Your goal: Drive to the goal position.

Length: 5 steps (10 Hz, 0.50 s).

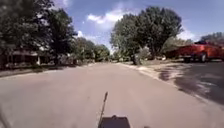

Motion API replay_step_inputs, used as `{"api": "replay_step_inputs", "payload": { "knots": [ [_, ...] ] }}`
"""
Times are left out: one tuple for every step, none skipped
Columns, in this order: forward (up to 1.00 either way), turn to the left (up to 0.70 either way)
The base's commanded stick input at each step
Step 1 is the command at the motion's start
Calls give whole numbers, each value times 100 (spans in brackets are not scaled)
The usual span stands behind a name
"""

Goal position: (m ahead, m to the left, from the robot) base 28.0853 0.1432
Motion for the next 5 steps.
{"api": "replay_step_inputs", "payload": {
  "knots": [
    [100,0],
    [100,0],
    [100,0],
    [100,0],
    [100,0]
  ]
}}
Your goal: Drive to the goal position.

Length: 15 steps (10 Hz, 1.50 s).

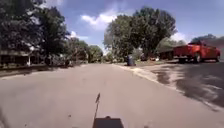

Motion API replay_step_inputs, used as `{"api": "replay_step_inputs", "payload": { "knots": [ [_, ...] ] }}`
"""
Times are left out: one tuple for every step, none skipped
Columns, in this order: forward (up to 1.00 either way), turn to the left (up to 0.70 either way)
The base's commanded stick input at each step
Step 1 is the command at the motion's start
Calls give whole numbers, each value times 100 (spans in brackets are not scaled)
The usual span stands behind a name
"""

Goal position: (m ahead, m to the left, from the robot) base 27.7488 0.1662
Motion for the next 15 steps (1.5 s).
{"api": "replay_step_inputs", "payload": {
  "knots": [
    [100,0],
    [100,0],
    [100,0],
    [100,0],
    [100,0],
    [100,0],
    [100,0],
    [100,0],
    [100,0],
    [100,0],
    [100,0],
    [100,0],
    [100,0],
    [100,0],
    [100,0]
  ]
}}
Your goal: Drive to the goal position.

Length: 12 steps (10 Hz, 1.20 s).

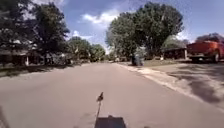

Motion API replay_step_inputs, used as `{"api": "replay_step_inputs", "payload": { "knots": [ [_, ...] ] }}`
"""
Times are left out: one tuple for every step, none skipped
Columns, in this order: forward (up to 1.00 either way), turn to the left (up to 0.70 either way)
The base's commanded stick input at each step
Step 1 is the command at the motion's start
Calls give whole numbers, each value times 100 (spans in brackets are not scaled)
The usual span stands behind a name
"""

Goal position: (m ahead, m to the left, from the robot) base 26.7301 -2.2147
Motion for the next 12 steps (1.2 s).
{"api": "replay_step_inputs", "payload": {
  "knots": [
    [100,0],
    [100,-2],
    [100,-14],
    [100,-34],
    [100,-40],
    [100,-15],
    [100,0],
    [100,0],
    [100,0],
    [100,0],
    [100,0],
    [100,0]
  ]
}}
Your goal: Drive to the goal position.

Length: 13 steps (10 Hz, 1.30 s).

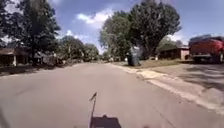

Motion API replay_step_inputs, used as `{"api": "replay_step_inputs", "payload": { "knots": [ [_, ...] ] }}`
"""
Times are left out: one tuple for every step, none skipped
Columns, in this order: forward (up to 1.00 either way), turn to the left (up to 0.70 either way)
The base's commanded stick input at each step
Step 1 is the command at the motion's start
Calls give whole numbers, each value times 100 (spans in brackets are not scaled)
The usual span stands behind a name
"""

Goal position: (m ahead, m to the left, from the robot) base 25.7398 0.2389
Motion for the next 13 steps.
{"api": "replay_step_inputs", "payload": {
  "knots": [
    [100,0],
    [100,0],
    [100,0],
    [100,0],
    [100,0],
    [100,0],
    [100,0],
    [100,0],
    [100,0],
    [100,0],
    [100,0],
    [100,0],
    [100,0]
  ]
}}
